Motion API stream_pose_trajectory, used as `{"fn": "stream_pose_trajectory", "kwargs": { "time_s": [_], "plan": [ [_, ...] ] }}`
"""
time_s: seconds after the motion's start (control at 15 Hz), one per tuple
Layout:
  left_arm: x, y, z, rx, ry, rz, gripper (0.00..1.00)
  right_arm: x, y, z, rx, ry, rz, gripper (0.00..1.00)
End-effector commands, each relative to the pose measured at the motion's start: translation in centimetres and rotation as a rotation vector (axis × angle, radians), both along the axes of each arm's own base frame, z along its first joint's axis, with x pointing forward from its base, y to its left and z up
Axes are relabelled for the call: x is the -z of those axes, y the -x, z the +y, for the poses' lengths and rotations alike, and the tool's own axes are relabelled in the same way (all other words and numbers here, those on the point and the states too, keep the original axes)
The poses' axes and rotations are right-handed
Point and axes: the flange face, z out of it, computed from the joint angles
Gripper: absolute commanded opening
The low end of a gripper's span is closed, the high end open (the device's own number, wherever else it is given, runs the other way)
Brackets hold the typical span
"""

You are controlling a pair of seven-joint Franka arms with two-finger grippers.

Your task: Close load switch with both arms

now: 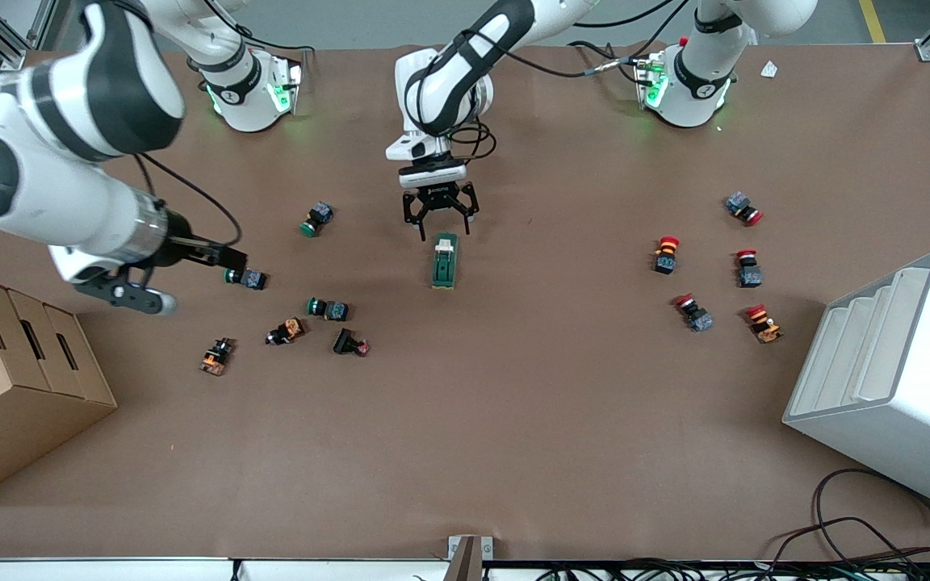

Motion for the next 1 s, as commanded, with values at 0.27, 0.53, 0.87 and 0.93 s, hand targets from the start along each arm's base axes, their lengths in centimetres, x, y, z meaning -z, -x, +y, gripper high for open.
{"fn": "stream_pose_trajectory", "kwargs": {
  "time_s": [0.27,0.53,0.87,0.93],
  "plan": [
    [5.0,2.1,1.4,0.079,0.08,-0.134,0.99,8.9,2.6,12.2,0.177,0.027,-0.046,1.0],
    [8.7,0.7,3.8,0.162,-0.067,-0.276,1.0,13.0,4.9,18.0,0.23,0.01,-0.073,1.0],
    [8.6,0.9,3.2,0.117,0.006,-0.286,1.0,17.1,8.4,20.4,0.276,-0.073,-0.077,1.0],
    [8.6,0.9,3.2,0.112,0.018,-0.289,1.0,17.8,9.2,21.0,0.286,-0.093,-0.084,1.0]
  ]
}}
